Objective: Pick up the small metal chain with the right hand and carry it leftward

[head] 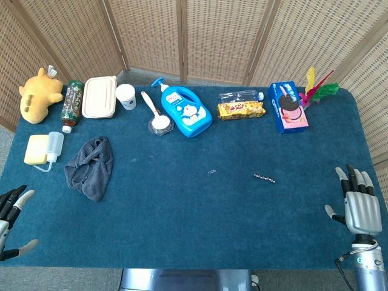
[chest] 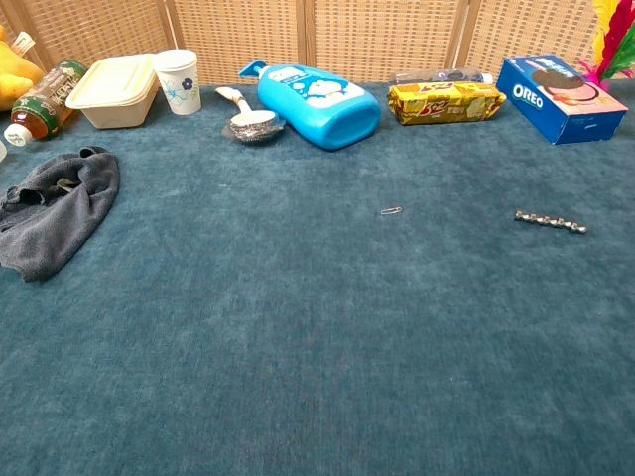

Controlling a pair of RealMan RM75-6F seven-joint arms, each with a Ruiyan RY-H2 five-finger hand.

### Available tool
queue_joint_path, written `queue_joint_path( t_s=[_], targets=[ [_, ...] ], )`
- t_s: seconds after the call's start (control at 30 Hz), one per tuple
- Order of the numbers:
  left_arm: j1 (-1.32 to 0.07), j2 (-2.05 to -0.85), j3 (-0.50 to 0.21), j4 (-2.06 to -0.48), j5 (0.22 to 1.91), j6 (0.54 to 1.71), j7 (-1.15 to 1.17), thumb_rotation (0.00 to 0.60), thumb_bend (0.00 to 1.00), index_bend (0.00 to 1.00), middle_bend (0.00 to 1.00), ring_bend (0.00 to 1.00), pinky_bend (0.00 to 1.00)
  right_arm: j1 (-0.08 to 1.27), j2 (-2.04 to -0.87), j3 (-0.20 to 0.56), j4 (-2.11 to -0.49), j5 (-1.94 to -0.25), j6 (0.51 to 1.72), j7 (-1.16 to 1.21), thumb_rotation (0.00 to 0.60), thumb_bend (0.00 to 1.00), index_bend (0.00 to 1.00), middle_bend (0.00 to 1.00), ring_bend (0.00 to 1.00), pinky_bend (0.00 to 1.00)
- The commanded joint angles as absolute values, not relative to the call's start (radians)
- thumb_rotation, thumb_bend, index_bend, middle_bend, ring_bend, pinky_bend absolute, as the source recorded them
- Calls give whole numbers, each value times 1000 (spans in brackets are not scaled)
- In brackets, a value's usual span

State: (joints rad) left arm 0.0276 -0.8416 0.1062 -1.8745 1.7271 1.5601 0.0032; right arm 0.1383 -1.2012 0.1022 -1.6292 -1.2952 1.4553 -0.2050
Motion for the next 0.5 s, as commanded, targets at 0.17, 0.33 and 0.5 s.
queue_joint_path(
  t_s=[0.17,0.33,0.5],
  targets=[
    [29,-842,107,-1873,1728,1563,3,600,201,0,0,0,70,135,-1201,105,-1634,-1300,1454,-201,600,235,0,0,0,0],
    [28,-840,105,-1875,1725,1562,-2,600,201,0,0,0,70,147,-1230,106,-1624,-1329,1448,-190,600,235,14,0,0,0],
    [25,-839,100,-1875,1714,1558,-6,600,201,0,0,0,70,191,-1295,110,-1589,-1338,1391,-211,600,235,216,0,0,0]
  ],
)
